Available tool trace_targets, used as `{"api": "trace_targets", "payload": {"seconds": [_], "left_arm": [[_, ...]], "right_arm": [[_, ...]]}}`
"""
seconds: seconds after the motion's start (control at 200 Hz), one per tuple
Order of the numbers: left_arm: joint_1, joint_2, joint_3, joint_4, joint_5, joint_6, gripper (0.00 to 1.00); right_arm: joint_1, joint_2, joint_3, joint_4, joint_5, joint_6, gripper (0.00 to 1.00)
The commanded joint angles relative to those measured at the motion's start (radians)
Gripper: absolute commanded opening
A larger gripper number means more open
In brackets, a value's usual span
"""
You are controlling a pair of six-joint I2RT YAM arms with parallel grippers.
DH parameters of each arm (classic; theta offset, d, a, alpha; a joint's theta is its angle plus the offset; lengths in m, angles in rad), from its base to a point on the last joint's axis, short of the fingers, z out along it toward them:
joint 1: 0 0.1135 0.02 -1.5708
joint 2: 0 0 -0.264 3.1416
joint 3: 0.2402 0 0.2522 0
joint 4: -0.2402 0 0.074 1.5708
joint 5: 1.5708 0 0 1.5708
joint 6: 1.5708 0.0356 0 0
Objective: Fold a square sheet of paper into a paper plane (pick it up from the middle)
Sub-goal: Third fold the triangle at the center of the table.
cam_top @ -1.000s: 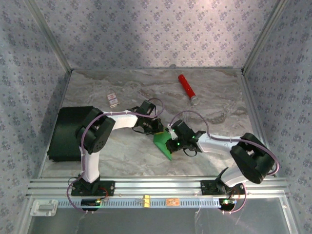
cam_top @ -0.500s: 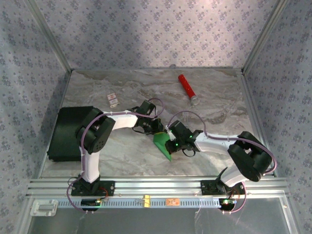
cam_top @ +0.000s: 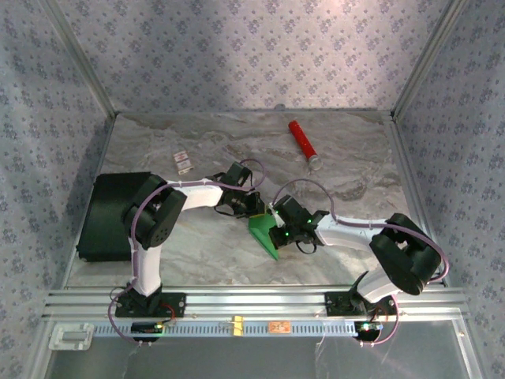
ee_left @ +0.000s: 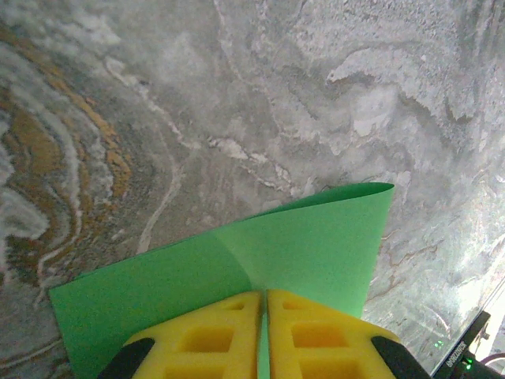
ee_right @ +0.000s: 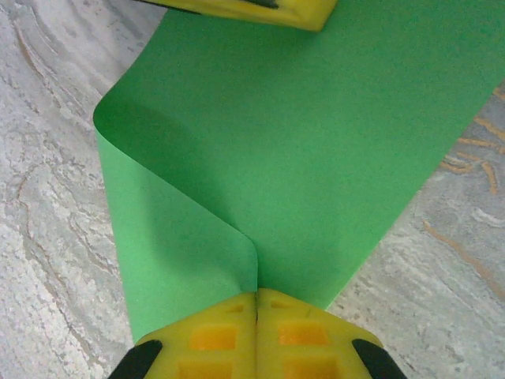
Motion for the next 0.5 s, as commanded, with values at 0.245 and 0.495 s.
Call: {"api": "trace_targets", "payload": {"seconds": [0.245, 0.495], "left_arm": [[-0.010, 0.026, 0.002, -0.053, -0.018, 0.007, 0.11], [-0.010, 0.026, 0.004, -0.053, -0.016, 0.009, 0.11]], "right_arm": [[0.009, 0.000, 0.010, -0.027, 0.019, 0.009, 0.05], [0.010, 0.029, 0.010, -0.023, 0.021, 0.014, 0.05]]}}
